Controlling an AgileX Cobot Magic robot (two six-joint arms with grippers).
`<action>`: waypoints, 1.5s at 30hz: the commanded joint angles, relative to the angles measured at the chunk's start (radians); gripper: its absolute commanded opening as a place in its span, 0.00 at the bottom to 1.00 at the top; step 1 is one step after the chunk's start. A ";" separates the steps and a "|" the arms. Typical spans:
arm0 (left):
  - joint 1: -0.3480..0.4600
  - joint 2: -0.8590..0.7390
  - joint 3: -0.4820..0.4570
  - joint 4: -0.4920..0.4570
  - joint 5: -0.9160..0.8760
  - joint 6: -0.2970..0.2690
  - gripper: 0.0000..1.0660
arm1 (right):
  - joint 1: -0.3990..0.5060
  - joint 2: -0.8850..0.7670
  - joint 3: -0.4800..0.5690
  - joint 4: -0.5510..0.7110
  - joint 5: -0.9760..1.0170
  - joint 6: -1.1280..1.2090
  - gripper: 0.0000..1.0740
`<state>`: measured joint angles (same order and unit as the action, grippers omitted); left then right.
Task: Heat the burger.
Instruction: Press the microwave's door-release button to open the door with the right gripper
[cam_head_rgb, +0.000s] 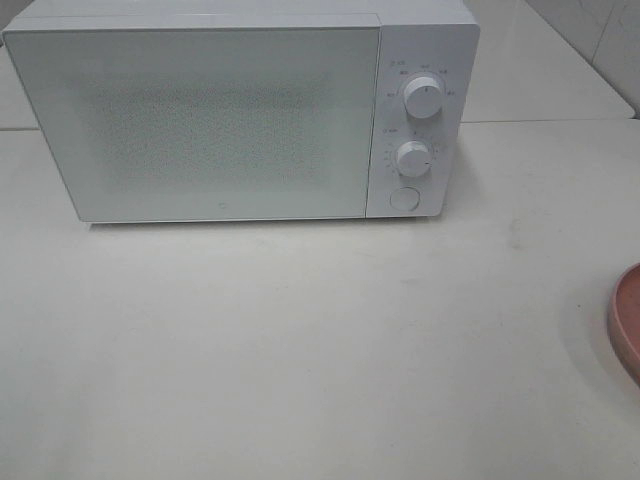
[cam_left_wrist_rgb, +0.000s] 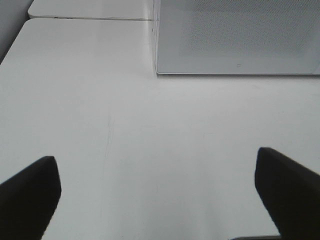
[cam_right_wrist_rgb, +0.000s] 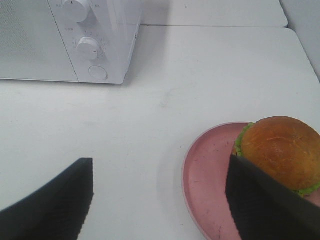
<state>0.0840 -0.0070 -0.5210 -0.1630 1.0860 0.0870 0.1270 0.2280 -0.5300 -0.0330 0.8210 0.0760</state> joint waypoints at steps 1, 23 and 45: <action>-0.003 -0.022 0.004 -0.006 -0.014 0.002 0.92 | -0.007 0.072 -0.007 0.001 -0.063 0.000 0.67; -0.003 -0.022 0.004 -0.006 -0.014 0.002 0.92 | -0.007 0.471 -0.007 0.001 -0.419 0.000 0.67; -0.003 -0.022 0.004 -0.006 -0.014 0.002 0.92 | -0.007 0.888 -0.007 0.001 -0.904 0.000 0.67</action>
<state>0.0840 -0.0070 -0.5210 -0.1630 1.0860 0.0870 0.1250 1.1120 -0.5300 -0.0330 -0.0480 0.0760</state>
